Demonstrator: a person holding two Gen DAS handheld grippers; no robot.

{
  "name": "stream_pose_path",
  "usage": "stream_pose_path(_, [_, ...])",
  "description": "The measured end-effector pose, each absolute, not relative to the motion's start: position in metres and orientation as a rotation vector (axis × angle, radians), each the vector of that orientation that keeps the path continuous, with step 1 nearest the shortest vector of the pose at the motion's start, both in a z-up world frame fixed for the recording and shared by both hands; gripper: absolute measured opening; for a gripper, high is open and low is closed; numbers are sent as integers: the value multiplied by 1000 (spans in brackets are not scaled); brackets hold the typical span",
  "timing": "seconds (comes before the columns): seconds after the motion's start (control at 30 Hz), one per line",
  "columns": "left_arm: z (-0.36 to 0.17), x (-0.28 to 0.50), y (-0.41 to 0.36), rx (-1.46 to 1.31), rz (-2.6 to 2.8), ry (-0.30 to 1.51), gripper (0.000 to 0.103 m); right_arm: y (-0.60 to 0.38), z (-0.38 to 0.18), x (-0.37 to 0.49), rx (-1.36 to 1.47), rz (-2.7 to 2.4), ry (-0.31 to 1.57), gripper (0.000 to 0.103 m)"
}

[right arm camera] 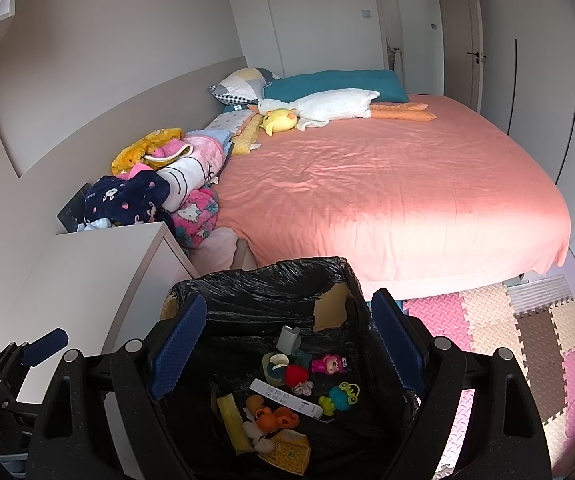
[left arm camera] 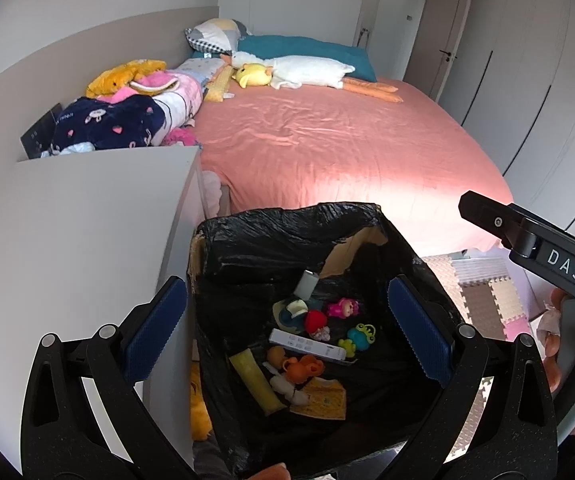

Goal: Collect trash

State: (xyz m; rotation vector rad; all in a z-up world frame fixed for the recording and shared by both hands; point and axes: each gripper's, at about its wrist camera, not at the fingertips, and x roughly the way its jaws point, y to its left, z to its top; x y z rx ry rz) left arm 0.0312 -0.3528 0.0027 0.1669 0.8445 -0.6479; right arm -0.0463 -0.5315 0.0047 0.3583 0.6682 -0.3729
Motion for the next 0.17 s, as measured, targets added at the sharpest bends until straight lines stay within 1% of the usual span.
stream_pose_path(0.17, [3, 31, -353, 183, -651, 840, 97, -532, 5, -46, 358, -373, 668, 85])
